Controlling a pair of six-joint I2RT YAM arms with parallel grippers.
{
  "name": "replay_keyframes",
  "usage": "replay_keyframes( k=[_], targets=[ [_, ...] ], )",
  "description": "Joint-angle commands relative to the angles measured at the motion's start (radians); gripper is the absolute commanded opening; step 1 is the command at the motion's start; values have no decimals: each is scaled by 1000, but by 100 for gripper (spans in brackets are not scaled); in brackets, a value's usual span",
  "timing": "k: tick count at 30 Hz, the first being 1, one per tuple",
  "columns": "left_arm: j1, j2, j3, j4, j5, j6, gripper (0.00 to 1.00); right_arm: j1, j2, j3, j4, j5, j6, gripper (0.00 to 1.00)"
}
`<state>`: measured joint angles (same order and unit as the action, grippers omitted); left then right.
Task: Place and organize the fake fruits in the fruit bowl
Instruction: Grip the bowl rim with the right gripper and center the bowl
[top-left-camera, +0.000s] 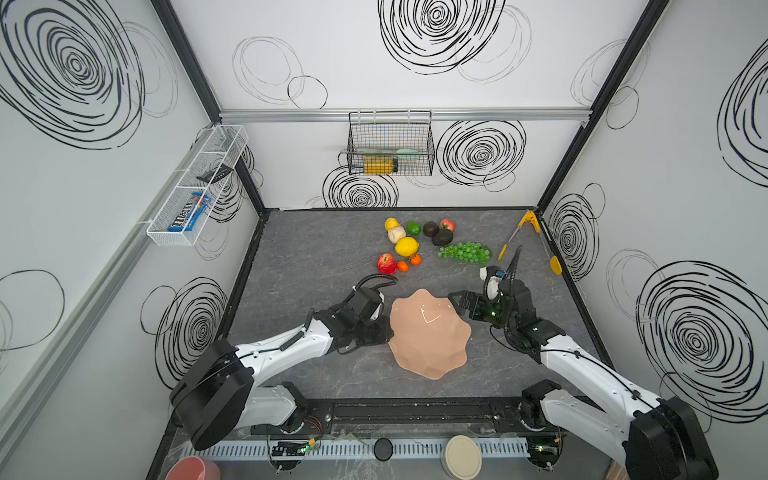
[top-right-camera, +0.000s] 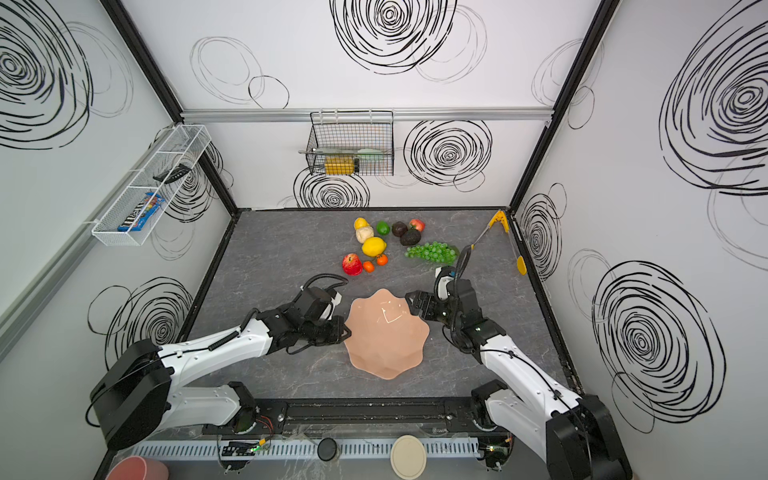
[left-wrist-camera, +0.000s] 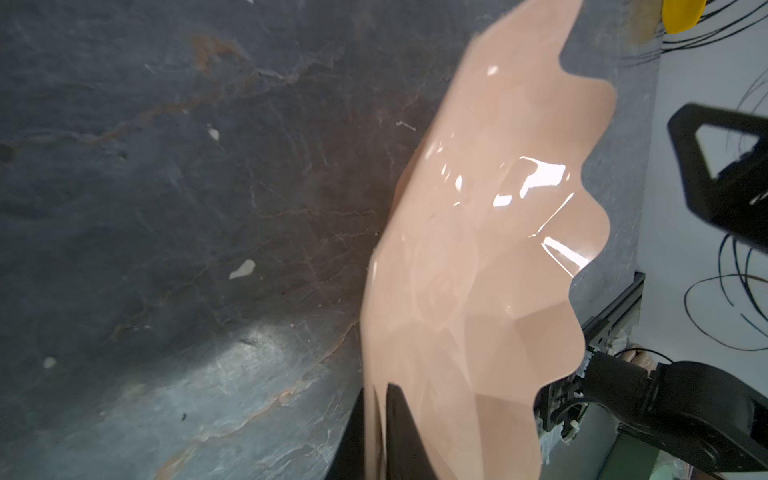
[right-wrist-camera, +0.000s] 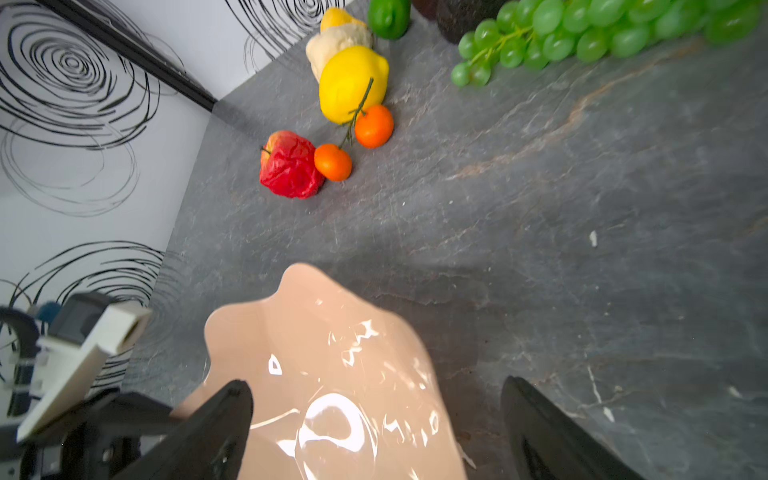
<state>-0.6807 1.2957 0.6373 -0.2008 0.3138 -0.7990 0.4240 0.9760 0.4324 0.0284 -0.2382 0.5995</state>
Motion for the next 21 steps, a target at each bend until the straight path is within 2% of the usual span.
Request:
replay_keyframes(
  k=[1,6,14,21],
  targets=[
    [62,4,11,17,57,95,14,46,12,-15,-18,8,-13,97],
    [107,6,6,14,67,125,22,89,83,-9,-10,27,-6,97],
    [113,-18,-31,57,53,120,35,177,165,31,-34,25,24,98],
    [167,-43,-50,65,-1,113,52,292,210,65,-5,43,58,99]
  ],
)
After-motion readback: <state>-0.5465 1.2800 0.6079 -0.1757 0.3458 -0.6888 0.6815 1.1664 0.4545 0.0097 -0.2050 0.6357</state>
